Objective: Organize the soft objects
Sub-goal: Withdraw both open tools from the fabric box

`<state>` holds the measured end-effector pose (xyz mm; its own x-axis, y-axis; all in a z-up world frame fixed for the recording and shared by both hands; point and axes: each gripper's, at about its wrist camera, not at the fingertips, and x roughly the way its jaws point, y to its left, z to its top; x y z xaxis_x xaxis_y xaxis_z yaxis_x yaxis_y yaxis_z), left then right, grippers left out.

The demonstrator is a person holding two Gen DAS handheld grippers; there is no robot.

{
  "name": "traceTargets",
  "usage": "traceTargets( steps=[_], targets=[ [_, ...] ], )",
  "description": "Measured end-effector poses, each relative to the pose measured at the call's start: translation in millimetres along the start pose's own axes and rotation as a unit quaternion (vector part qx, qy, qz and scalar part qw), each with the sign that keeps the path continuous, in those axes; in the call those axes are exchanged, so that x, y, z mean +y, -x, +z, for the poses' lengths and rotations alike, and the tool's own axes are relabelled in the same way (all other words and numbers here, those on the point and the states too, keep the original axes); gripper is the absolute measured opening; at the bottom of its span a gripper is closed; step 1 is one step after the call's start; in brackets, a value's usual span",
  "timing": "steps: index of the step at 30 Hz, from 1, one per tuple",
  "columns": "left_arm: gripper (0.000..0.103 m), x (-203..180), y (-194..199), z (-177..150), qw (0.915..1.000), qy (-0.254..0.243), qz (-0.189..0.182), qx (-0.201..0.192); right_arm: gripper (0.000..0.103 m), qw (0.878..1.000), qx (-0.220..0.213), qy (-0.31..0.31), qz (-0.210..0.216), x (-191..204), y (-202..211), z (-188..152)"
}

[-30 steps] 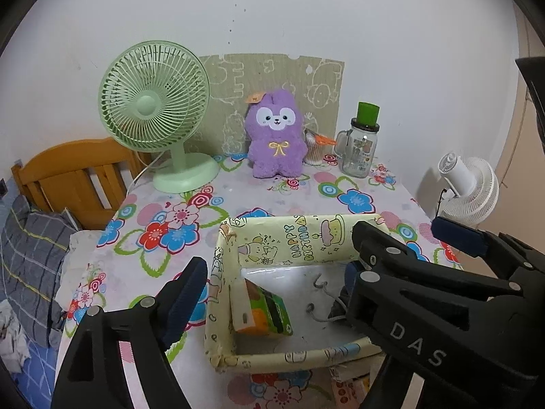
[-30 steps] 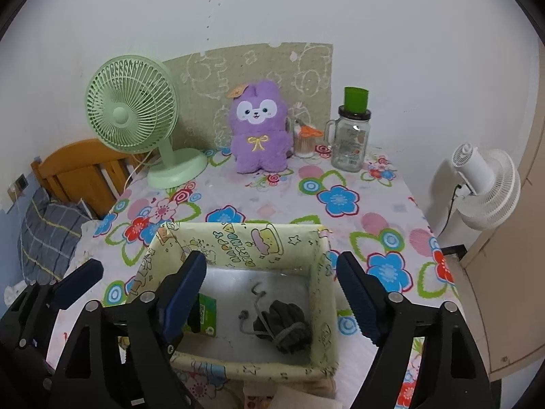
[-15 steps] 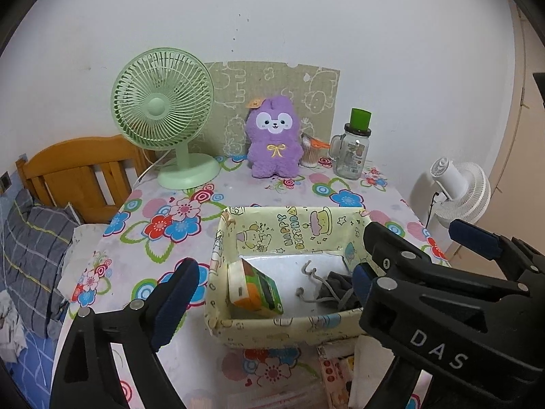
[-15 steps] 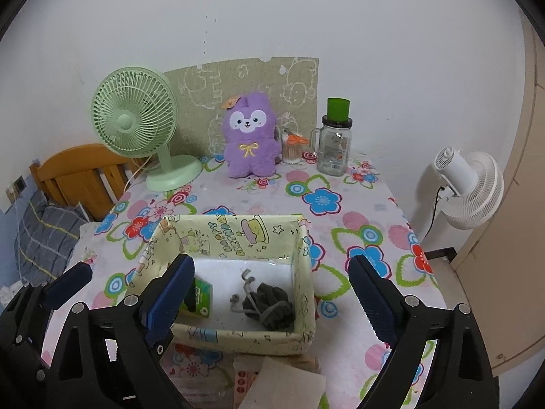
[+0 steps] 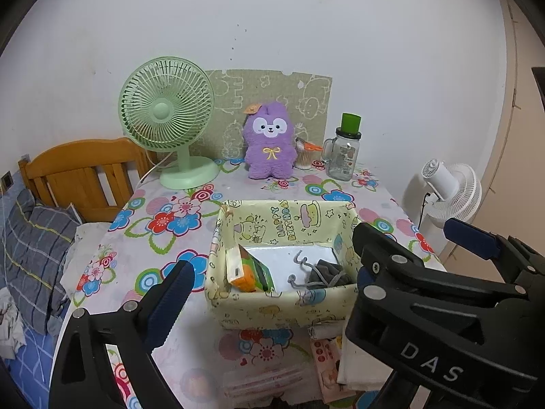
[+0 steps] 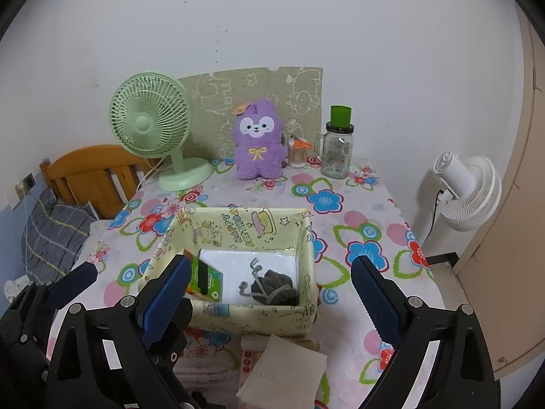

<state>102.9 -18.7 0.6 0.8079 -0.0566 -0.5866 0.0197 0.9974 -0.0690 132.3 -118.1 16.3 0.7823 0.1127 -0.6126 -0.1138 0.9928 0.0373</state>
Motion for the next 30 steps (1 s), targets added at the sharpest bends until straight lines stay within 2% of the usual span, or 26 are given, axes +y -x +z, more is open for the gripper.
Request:
traceTargets(
  steps=[20,30],
  targets=[
    [0.097,-11,20,-37,1.0000,-0.005,-0.002,0.001,0.096,1.000,0.002,0.001,0.015,2,20,-39],
    [0.097,-15,24,-55,0.9998,-0.009,-0.016,0.003,0.096,1.000,0.004,0.003,0.012,2,27,-57]
  ],
)
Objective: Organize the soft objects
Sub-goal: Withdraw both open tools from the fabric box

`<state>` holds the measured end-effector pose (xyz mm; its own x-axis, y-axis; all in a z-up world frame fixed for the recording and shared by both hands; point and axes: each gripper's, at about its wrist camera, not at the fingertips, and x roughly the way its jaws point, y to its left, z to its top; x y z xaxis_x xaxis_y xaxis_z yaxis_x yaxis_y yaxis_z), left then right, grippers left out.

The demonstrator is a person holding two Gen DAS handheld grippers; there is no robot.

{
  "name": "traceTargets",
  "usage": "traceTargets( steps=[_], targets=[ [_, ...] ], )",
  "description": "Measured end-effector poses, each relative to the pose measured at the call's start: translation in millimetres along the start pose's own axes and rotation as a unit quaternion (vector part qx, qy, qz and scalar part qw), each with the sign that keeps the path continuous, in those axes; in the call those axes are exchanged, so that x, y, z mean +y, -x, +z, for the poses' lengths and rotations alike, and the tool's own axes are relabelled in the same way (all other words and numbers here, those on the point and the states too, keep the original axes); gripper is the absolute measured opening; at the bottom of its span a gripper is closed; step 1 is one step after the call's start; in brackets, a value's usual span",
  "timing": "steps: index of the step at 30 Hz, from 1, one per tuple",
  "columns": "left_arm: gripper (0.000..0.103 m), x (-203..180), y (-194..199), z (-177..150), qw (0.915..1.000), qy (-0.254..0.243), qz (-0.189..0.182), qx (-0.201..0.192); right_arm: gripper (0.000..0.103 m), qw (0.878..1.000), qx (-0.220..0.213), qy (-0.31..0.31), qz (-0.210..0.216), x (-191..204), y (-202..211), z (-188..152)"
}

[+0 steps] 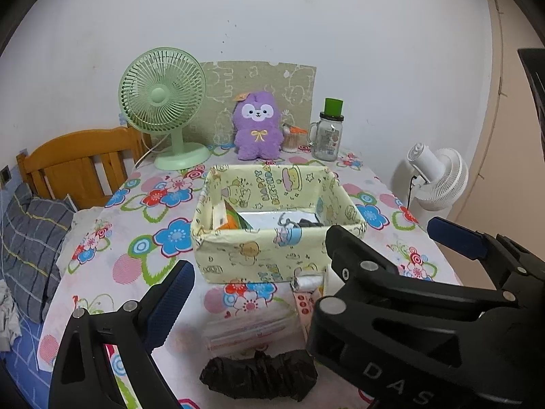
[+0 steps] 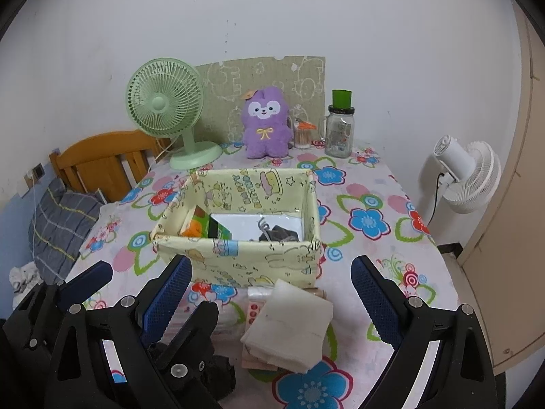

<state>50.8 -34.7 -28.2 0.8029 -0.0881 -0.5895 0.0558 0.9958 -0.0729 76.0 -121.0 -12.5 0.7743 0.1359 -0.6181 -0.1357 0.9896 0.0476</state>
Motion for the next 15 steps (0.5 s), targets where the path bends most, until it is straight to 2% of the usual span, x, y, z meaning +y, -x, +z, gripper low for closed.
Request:
traceTargets(
  steps=[15],
  targets=[
    [0.097,-4,4,-23,0.9999,-0.007,0.005,0.009,0.096,1.000,0.012,-0.005,-0.003,-1,1,-25]
  ],
)
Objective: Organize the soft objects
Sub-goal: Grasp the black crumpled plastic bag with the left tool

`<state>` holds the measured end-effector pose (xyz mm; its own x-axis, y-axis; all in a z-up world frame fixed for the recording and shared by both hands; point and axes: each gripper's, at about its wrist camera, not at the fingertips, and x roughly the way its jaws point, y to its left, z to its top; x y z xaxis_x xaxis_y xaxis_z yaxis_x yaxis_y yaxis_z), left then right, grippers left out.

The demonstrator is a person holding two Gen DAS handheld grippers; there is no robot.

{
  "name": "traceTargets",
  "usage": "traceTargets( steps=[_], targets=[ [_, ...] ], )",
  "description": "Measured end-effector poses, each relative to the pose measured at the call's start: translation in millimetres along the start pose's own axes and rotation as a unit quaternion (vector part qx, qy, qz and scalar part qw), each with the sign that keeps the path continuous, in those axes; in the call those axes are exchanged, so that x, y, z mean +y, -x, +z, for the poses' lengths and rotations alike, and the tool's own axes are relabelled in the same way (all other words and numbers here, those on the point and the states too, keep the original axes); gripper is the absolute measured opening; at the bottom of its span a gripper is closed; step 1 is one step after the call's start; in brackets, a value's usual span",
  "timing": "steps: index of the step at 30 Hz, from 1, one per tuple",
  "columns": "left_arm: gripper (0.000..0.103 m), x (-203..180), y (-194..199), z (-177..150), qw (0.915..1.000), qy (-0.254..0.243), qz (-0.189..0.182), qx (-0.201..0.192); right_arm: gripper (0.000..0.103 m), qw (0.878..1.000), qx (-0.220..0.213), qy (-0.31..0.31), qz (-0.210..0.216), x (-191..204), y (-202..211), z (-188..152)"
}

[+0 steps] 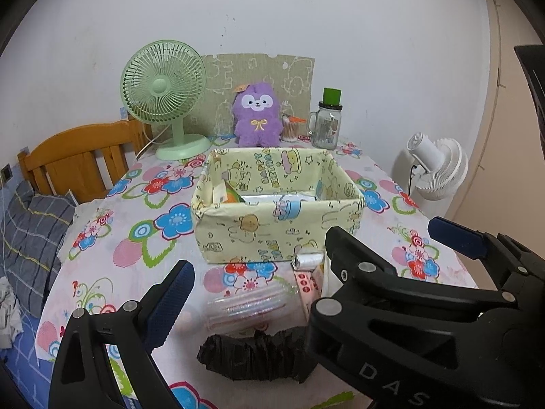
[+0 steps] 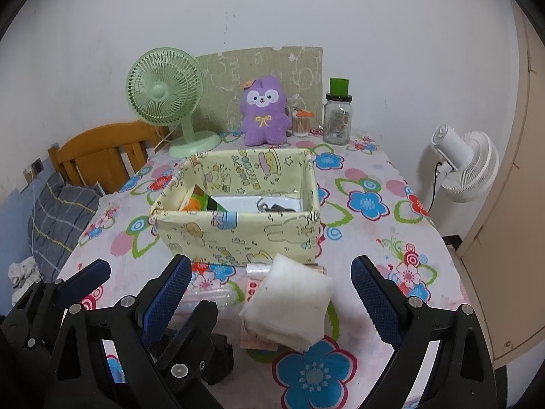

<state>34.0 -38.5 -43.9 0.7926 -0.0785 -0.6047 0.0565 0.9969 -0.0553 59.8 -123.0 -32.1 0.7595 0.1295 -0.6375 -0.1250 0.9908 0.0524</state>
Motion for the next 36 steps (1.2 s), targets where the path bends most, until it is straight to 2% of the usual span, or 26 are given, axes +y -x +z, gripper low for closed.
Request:
traceTargets(
  steps=[24,29,36],
  targets=[
    [0.097,-2,-9,-40,0.9997,0.013,-0.002,0.019,0.096,1.000,0.008,-0.009,-0.020,0,-4,-42],
    [0.097,-2,-10,-47,0.9999,0.013,0.003,0.011,0.096,1.000,0.005,-0.006,-0.022,2,-8,-48],
    [0.100,2,-26,-56,0.9993,0.025,-0.005,0.029,0.096,0.999,0.017,-0.005,-0.038,2,-19,-56]
  ],
)
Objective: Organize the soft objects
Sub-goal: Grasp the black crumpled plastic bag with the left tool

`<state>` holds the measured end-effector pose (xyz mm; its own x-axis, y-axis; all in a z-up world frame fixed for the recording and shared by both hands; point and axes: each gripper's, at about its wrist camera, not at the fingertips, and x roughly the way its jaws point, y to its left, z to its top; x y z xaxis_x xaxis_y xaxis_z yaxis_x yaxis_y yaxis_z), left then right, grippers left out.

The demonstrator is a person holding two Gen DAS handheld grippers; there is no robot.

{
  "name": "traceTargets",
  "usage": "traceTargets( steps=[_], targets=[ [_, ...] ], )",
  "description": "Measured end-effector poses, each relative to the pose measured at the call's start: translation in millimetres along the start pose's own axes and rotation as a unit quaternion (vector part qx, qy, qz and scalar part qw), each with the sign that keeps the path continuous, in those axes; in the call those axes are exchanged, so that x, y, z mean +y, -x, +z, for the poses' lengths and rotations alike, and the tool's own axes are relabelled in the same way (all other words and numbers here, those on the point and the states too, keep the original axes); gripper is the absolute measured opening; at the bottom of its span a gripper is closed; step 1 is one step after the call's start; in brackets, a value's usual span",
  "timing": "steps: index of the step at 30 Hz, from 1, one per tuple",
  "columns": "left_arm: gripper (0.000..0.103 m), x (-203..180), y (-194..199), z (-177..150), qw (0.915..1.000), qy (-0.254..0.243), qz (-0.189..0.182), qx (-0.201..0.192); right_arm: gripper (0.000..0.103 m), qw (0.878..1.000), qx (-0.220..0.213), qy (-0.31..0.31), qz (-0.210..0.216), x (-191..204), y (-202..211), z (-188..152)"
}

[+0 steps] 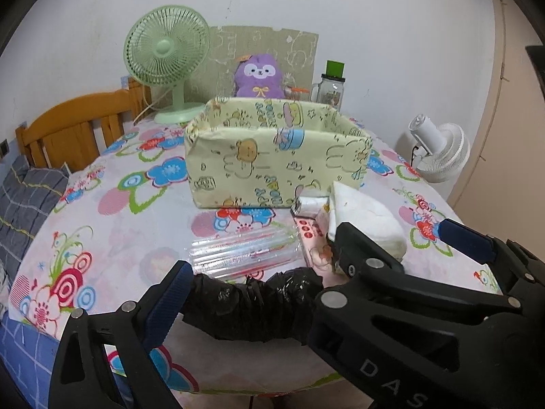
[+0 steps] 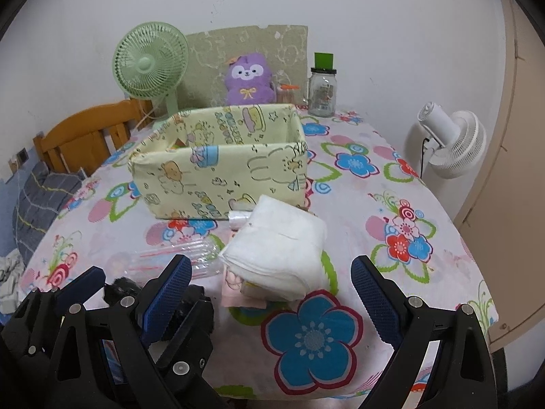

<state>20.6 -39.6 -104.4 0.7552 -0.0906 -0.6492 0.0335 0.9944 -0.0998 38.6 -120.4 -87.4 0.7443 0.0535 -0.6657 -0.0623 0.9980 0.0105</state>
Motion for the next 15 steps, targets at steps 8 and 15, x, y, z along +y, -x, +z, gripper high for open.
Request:
traceTargets(
  steps=[8,15],
  targets=[
    [0.100,5,-25,-6,0.9995,0.010,0.010,0.030,0.096,1.000,0.013,-0.004,-0.009,-4,-12,-2],
    [0.099,7,-39,-13,0.9989,-0.001,0.026,0.038,0.096,1.000,0.029,-0.003,-0.009,-3,-25,-4]
  ],
)
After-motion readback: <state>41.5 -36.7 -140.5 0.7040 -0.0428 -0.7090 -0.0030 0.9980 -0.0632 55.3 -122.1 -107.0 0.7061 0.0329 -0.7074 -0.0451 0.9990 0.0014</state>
